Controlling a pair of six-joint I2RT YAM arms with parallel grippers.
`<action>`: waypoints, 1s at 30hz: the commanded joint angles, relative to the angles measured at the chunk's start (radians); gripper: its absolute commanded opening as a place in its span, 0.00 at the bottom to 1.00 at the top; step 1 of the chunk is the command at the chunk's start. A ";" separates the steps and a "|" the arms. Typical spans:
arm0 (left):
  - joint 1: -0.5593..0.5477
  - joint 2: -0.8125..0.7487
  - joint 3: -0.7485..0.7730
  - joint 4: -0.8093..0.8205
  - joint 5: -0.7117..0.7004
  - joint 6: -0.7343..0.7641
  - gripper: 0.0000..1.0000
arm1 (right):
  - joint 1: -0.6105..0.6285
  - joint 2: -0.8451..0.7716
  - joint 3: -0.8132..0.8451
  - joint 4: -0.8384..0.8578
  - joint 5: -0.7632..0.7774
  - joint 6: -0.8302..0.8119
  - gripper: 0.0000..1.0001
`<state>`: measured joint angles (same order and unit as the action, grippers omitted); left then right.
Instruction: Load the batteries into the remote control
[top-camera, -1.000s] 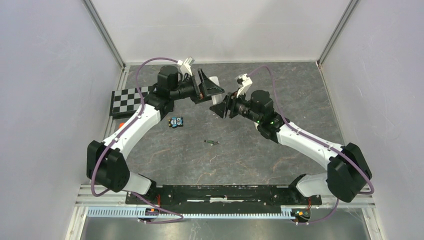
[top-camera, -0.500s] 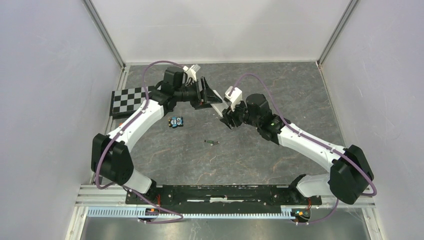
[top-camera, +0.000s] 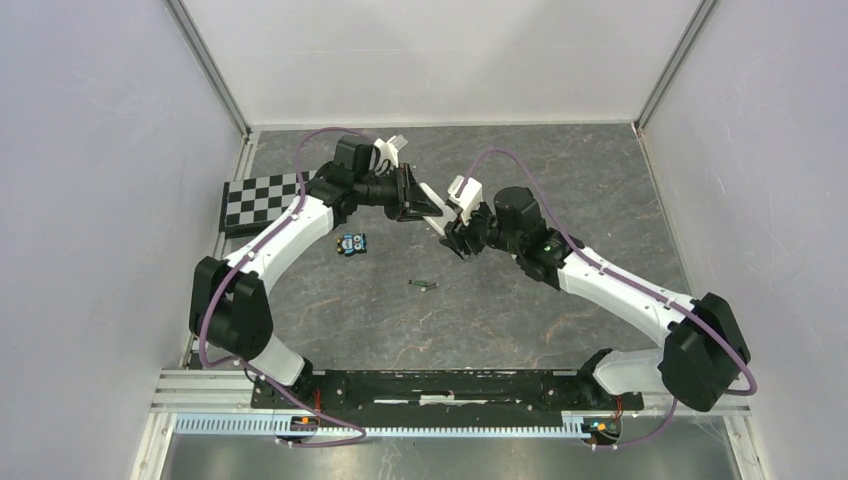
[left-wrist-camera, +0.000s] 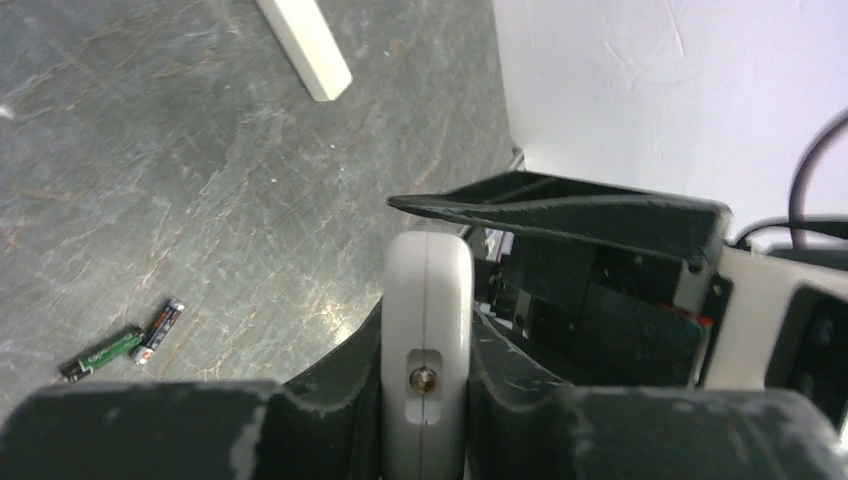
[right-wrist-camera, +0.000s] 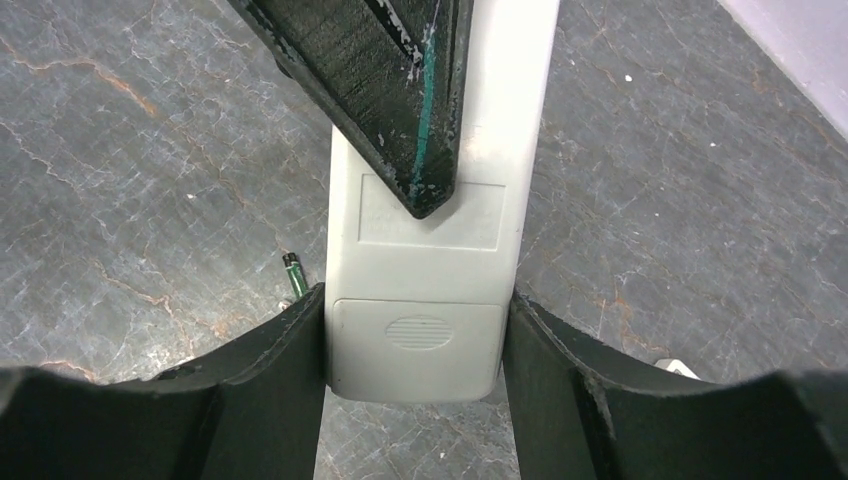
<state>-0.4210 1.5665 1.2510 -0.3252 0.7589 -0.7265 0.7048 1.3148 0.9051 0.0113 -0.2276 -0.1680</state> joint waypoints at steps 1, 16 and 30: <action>0.004 -0.011 -0.002 0.106 0.071 -0.025 0.14 | -0.001 -0.045 0.053 0.028 -0.014 -0.008 0.39; 0.065 -0.170 -0.120 0.471 0.025 -0.130 0.02 | -0.214 -0.214 -0.226 0.591 -0.104 1.115 0.96; 0.066 -0.218 -0.200 0.735 0.034 -0.458 0.02 | -0.215 -0.021 -0.219 1.074 -0.195 1.418 0.78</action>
<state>-0.3557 1.3666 1.0653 0.2974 0.7853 -1.0637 0.4889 1.2495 0.6487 0.8810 -0.3744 1.1267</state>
